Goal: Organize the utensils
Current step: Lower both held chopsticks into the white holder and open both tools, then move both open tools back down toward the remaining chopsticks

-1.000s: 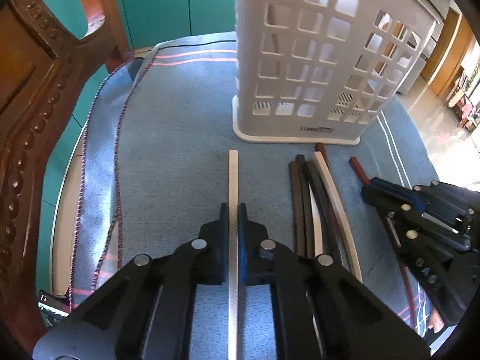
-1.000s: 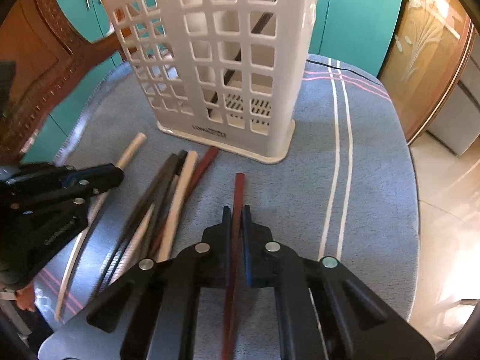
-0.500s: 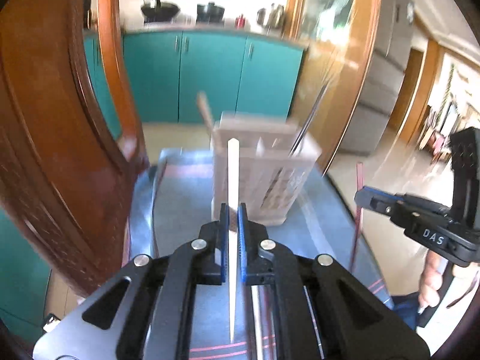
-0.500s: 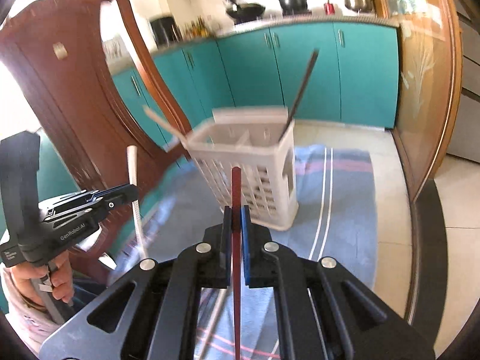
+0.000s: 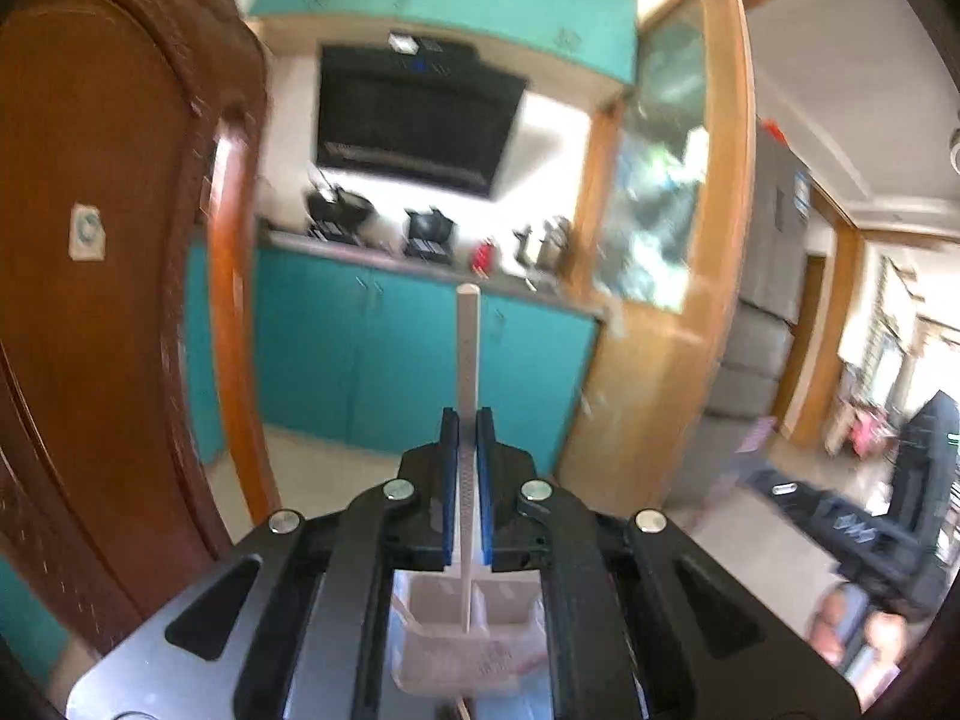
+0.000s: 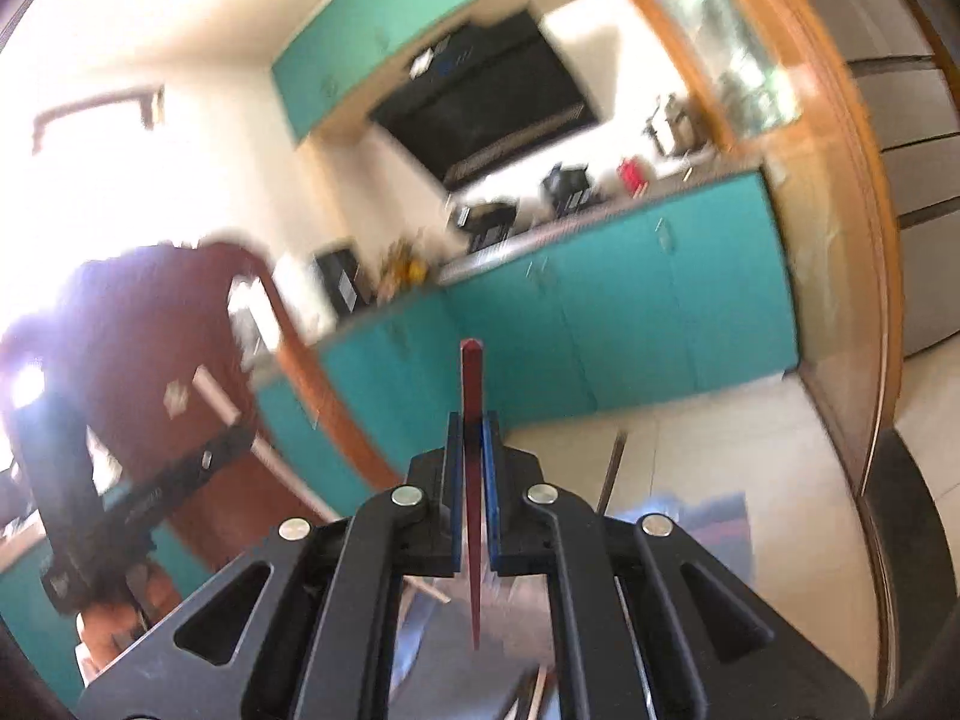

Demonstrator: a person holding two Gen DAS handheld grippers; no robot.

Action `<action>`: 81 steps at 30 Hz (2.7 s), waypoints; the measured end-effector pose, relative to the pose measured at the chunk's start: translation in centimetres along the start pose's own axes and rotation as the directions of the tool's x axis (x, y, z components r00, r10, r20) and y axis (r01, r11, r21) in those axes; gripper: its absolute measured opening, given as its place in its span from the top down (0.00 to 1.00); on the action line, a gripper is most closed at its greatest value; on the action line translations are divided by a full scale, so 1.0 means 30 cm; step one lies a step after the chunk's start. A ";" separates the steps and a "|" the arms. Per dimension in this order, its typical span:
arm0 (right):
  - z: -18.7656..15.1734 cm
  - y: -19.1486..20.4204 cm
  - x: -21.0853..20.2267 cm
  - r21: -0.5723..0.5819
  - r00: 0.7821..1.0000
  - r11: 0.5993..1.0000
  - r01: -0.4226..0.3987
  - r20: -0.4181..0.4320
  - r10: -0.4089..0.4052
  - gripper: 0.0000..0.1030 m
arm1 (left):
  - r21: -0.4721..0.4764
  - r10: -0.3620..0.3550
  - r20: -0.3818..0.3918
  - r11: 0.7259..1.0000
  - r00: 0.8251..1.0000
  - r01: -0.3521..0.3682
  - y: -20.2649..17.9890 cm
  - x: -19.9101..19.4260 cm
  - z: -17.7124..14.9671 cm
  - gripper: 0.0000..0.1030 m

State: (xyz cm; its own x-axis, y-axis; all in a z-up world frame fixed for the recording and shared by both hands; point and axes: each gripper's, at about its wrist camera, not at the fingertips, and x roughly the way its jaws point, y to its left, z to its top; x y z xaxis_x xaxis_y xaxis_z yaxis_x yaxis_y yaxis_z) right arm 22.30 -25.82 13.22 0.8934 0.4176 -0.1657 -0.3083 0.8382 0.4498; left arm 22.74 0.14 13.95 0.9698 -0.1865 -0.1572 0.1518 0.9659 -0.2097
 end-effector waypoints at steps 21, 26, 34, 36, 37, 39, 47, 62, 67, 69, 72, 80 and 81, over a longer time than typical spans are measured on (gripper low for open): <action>-0.253 -0.048 0.236 -0.157 0.973 0.963 0.219 -0.035 -0.227 0.91 | -0.002 0.096 -0.227 0.995 0.969 -0.099 0.055 0.280 -0.265 0.93; -0.272 -0.048 0.197 -0.187 0.965 0.949 0.252 -0.028 -0.262 0.64 | 0.006 0.091 -0.206 0.996 0.974 -0.091 0.049 0.223 -0.259 0.78; -0.367 -0.114 0.098 -0.198 0.938 0.927 0.319 -0.074 -0.339 0.62 | 0.153 0.233 -0.093 0.964 0.968 -0.218 0.025 0.050 -0.284 0.68; -0.432 -0.130 0.090 -0.180 0.938 0.937 0.298 -0.127 -0.323 0.62 | 0.209 0.286 -0.079 0.941 0.955 -0.265 0.021 0.023 -0.338 0.68; -0.463 -0.133 0.099 -0.185 0.932 0.939 0.291 -0.165 -0.322 0.62 | 0.223 0.295 -0.099 0.937 0.950 -0.268 0.026 0.022 -0.369 0.68; -0.562 -0.137 0.159 -0.201 0.900 0.949 0.245 -0.316 -0.299 0.62 | 0.230 0.287 -0.204 0.943 0.936 -0.239 0.048 0.050 -0.451 0.68; -0.861 -0.054 0.369 -0.268 0.713 0.961 0.062 -0.662 -0.231 0.62 | 0.164 0.223 -0.528 0.973 0.819 -0.160 0.114 0.210 -0.620 0.60; -0.868 -0.157 0.380 -0.245 0.607 0.961 0.125 -0.747 -0.270 0.83 | 0.222 0.215 -0.665 0.971 0.715 -0.085 0.116 0.273 -0.776 0.48; -0.806 -0.271 0.351 -0.258 0.584 0.934 0.248 -0.729 -0.357 0.77 | 0.230 0.194 -0.710 0.973 0.677 -0.037 0.086 0.293 -0.836 0.47; -0.795 -0.309 0.344 -0.260 0.578 0.920 0.292 -0.719 -0.387 0.77 | 0.233 0.182 -0.733 0.972 0.656 -0.009 0.068 0.301 -0.870 0.47; -0.796 -0.312 0.340 -0.239 0.589 0.931 0.277 -0.723 -0.361 0.75 | 0.240 0.176 -0.752 0.971 0.636 0.016 0.048 0.310 -0.909 0.47; -0.811 -0.255 0.403 -0.267 0.586 0.933 0.243 -0.726 -0.360 0.67 | 0.224 0.175 -0.756 0.975 0.630 -0.002 0.076 0.333 -0.928 0.41; -0.823 -0.244 0.384 -0.269 0.586 0.932 0.242 -0.725 -0.361 0.67 | 0.227 0.183 -0.755 0.974 0.630 -0.010 0.080 0.332 -0.927 0.41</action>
State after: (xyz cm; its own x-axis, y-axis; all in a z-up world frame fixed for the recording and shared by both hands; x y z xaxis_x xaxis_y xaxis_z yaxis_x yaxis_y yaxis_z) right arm 26.79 -18.47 -13.66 0.3978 0.1965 -0.8962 -0.1593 0.9767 0.1435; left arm 27.44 -4.38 -14.96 0.4946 -0.0766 -0.8657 0.1812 0.9833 0.0165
